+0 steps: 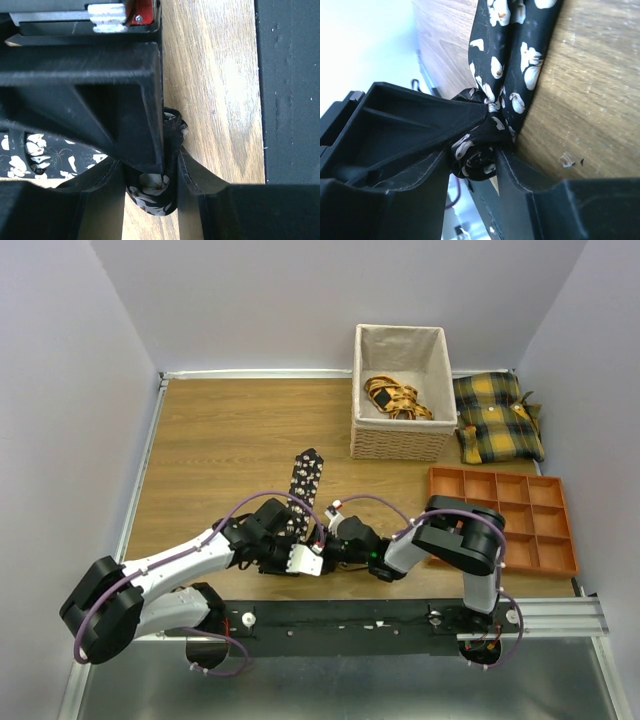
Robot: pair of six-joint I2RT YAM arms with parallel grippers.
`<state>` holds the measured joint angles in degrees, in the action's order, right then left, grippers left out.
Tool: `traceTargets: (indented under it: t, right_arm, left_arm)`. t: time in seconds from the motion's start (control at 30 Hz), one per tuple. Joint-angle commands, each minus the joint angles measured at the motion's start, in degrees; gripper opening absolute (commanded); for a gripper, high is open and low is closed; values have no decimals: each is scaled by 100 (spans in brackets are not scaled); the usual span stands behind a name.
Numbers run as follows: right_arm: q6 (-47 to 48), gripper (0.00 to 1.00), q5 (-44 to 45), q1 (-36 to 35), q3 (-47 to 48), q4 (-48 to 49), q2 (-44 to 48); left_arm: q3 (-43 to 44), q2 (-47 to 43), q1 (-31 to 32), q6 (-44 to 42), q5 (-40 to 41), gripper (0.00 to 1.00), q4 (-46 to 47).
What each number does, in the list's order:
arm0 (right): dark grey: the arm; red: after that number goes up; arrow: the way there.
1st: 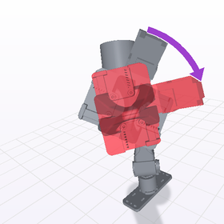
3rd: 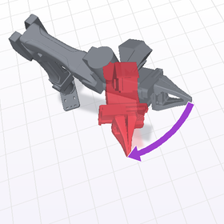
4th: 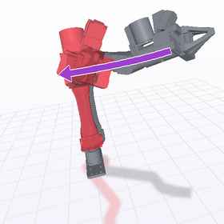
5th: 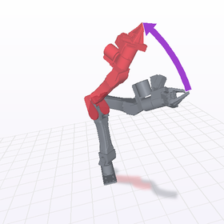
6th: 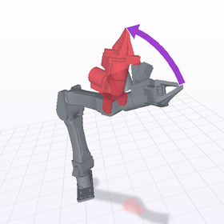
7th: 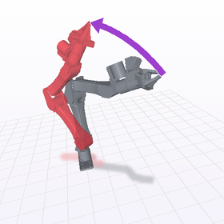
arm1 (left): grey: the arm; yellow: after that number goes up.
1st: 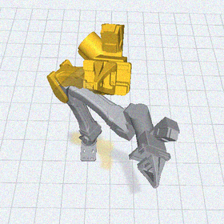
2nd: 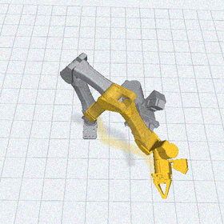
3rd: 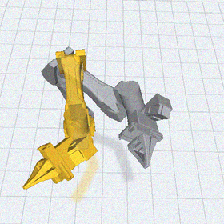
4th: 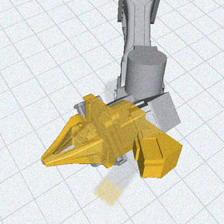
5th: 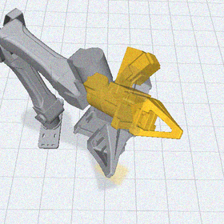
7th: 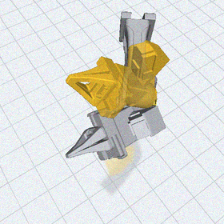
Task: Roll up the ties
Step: Roll the tie at the center of the board.
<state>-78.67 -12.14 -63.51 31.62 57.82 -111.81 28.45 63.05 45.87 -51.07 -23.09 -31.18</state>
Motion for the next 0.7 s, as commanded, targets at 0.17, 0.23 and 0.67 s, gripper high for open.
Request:
traceTargets:
  t: [0.17,0.23,0.67]
  right_arm:
    - [1117,54,213,-4,-41,-2899,598]
    - [1214,54,142,-4,-59,-2978,817]
    - [1347,54,107,5,-172,-3340,1390]
  left_arm:
    - [-173,182,1,97,-354,0,-310]
    - [-155,208,-8,123,-363,0,-327]
    - [-68,322,-87,141,-380,0,-415]
